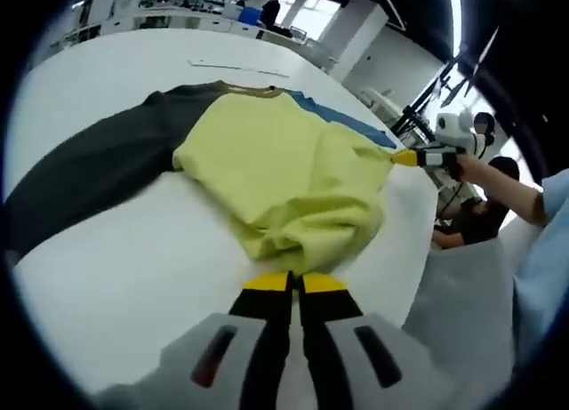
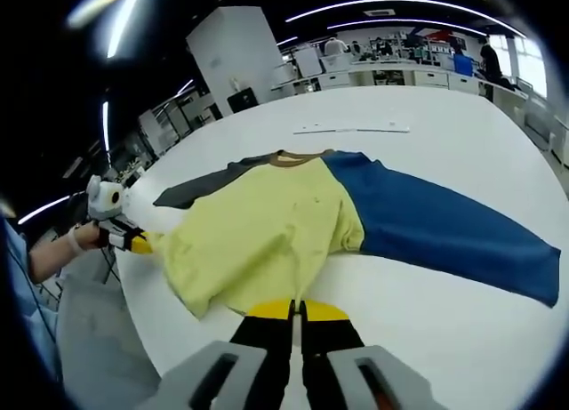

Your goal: Fold the garment on the visible template until the final outline fits inside the template.

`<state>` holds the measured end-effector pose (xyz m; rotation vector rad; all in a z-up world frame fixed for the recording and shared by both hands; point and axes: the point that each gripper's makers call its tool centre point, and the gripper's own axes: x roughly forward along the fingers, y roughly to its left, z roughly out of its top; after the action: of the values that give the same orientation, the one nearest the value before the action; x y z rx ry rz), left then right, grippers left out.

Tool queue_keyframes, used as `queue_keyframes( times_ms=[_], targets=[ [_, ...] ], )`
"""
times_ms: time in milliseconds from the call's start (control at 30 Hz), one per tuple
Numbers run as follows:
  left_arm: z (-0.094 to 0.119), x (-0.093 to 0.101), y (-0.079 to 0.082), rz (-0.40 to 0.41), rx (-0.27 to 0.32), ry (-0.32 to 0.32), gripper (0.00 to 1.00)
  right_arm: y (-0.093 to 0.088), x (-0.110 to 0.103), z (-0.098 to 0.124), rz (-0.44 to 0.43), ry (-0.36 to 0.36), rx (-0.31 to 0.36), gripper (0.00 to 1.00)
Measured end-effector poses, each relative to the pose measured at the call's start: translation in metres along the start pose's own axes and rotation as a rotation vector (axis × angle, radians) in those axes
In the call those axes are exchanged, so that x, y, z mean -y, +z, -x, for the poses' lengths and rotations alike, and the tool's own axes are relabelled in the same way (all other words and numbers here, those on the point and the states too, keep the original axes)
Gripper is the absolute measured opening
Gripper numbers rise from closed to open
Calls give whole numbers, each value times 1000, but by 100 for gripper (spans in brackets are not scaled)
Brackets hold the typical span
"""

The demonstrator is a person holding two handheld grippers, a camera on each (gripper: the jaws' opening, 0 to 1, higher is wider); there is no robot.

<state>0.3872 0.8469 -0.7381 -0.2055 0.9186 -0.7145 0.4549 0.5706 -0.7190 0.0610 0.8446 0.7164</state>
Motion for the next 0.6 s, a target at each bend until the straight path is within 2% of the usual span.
queue_keyframes(
  times_ms=[267,600],
  targets=[
    [29,-2,-5,60,9,6,0,-10,-8,25,-21,4,-9,0],
    [50,7,-36,110,-38,8,0,-47,-27,54,-123,33,-44,0]
  ],
)
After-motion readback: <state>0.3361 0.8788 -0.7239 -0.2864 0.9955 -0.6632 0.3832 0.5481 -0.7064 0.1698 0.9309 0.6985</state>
